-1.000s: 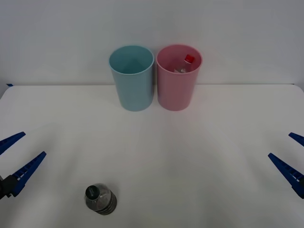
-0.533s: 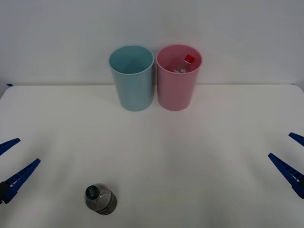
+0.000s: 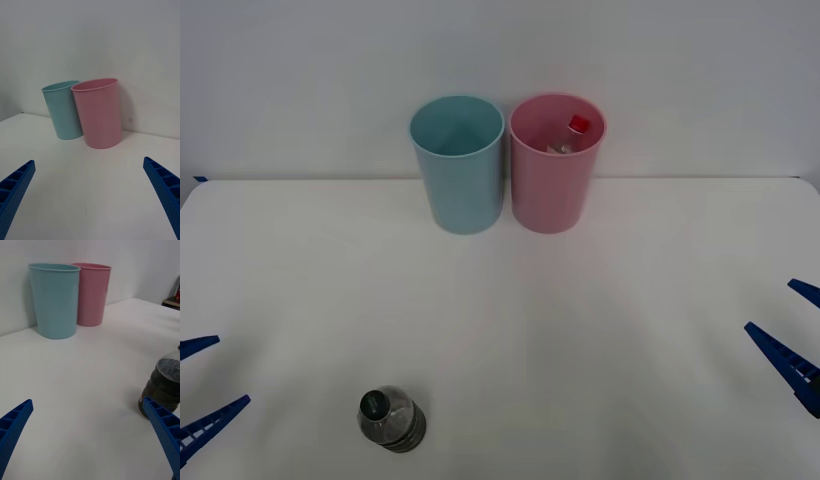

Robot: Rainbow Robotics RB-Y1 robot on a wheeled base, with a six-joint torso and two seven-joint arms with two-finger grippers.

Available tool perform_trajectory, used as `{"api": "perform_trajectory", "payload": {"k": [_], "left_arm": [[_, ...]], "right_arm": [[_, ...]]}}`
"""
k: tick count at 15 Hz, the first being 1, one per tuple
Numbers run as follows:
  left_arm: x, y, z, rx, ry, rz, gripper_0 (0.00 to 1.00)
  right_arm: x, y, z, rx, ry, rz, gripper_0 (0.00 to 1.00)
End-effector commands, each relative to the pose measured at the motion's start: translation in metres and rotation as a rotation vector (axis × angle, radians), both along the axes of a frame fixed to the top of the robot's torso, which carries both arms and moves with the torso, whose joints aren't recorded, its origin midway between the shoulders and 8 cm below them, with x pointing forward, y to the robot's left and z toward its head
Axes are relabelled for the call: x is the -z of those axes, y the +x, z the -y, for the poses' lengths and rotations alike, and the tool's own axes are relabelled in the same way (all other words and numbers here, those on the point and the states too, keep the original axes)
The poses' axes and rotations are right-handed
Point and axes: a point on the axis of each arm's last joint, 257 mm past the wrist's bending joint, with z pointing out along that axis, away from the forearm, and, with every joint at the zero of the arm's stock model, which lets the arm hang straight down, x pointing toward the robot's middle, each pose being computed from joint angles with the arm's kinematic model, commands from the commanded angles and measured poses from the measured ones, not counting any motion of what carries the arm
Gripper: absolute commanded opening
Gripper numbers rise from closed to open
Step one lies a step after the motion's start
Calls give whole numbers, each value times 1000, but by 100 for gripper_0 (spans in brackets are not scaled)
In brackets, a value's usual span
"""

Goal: Grasp the object on the table and drop it into the matching bin: aluminum can to the light blue bin, PET bottle to the pink bin.

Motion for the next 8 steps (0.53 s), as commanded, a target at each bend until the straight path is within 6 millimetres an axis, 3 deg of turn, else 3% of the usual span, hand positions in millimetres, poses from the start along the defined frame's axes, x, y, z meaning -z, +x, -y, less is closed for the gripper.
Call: {"api": "perform_trajectory", "payload": {"k": [1, 8], "left_arm": [[14, -12, 8, 57, 49, -21, 100], [50, -38, 36, 172, 99, 13, 100]], "right_arm": [[0, 0, 0, 0, 0, 0, 100], [0, 0, 0, 0, 0, 0, 100]]}}
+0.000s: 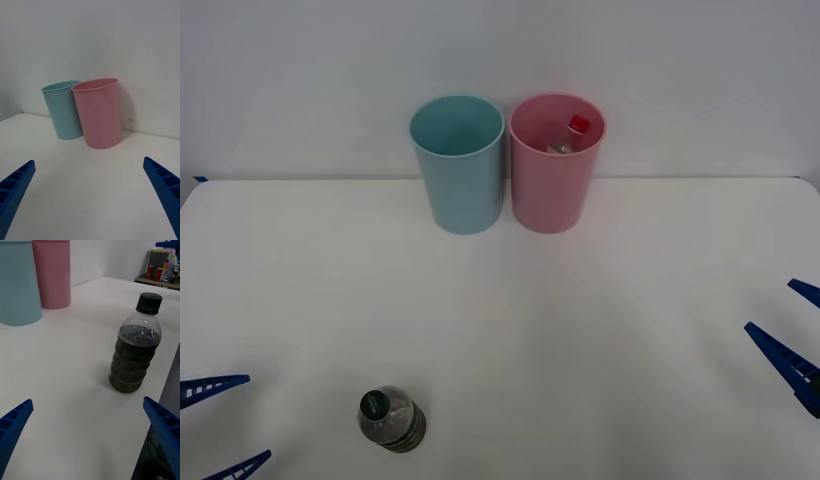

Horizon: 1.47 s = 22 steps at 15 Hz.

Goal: Grasp the object on the table and drop it into the matching bin: aluminum can to the light blue bin, PET bottle to the pink bin.

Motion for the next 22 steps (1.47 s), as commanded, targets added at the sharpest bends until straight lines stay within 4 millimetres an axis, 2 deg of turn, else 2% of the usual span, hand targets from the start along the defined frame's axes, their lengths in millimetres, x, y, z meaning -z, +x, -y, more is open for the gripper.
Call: {"api": "perform_trajectory", "payload": {"k": [1, 6, 9, 22], "left_arm": [[12, -6, 12, 39, -18, 14, 100], [29, -8, 41, 86, -80, 32, 100], [32, -10, 59, 101, -116, 43, 100], [45, 7, 127, 117, -187, 98, 100]], "right_arm": [[0, 0, 0, 0, 0, 0, 100], [0, 0, 0, 0, 0, 0, 100], [0, 0, 0, 0, 0, 0, 100], [0, 0, 0, 0, 0, 0, 100]]}}
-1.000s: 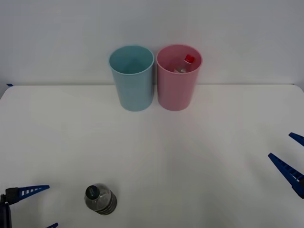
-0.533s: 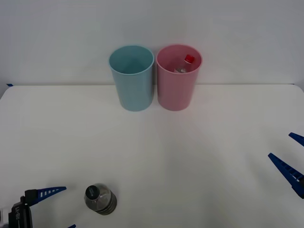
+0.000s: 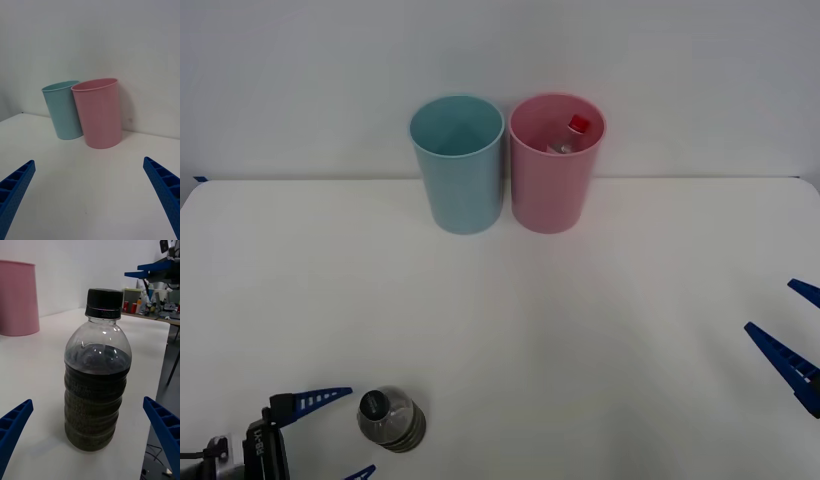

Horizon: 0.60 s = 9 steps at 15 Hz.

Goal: Grasp the object on the table and drop it into the matching bin: aluminum can to the light blue bin, PET bottle to the pink bin.

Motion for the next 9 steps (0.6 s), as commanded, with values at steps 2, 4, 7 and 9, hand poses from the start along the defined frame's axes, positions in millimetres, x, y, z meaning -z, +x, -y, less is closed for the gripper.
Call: {"api": "perform_trajectory", "payload": {"k": [2, 4, 7, 9], "left_arm": [[3, 6, 16, 5, -6, 12, 100], [4, 10, 26, 11, -7, 21, 100], [4, 16, 41, 17, -21, 31, 100], [5, 19, 48, 16, -21, 32, 100]], "right_arm": [[0, 0, 0, 0, 0, 0, 100], [0, 0, 0, 0, 0, 0, 100], [0, 0, 0, 0, 0, 0, 100], [0, 0, 0, 0, 0, 0, 100]]}}
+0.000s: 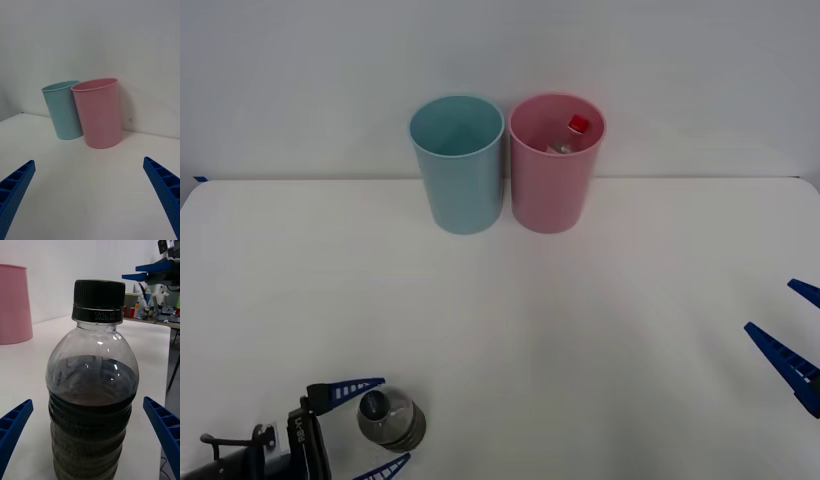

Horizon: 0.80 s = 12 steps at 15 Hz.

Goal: Grasp the object on the table and drop it into the matching bin: aluminum can to the light blue bin, PET bottle to the pink bin.

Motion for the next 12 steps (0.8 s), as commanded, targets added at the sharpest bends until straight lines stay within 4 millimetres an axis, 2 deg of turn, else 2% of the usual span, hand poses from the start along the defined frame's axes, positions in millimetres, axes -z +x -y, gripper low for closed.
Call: {"api": "perform_trajectory", "payload": {"k": [1, 7, 8, 9, 10, 11, 12], "left_arm": [[1, 5, 9, -1, -5, 5, 100], [1, 8, 11, 7, 2, 5, 100], [0, 8, 11, 6, 0, 4, 83], [0, 8, 11, 5, 2, 8, 38], [0, 8, 12, 9, 2, 10, 12], [-1, 9, 12, 10, 3, 14, 2], [-1, 10, 12, 12, 1, 12, 0]], "right_arm": [[0, 0, 0, 0, 0, 0, 100], [0, 0, 0, 0, 0, 0, 100], [0, 0, 0, 0, 0, 0, 100], [0, 0, 0, 0, 0, 0, 100], [0, 0, 0, 0, 0, 0, 100], [0, 0, 0, 0, 0, 0, 100], [0, 0, 0, 0, 0, 0, 100]]}}
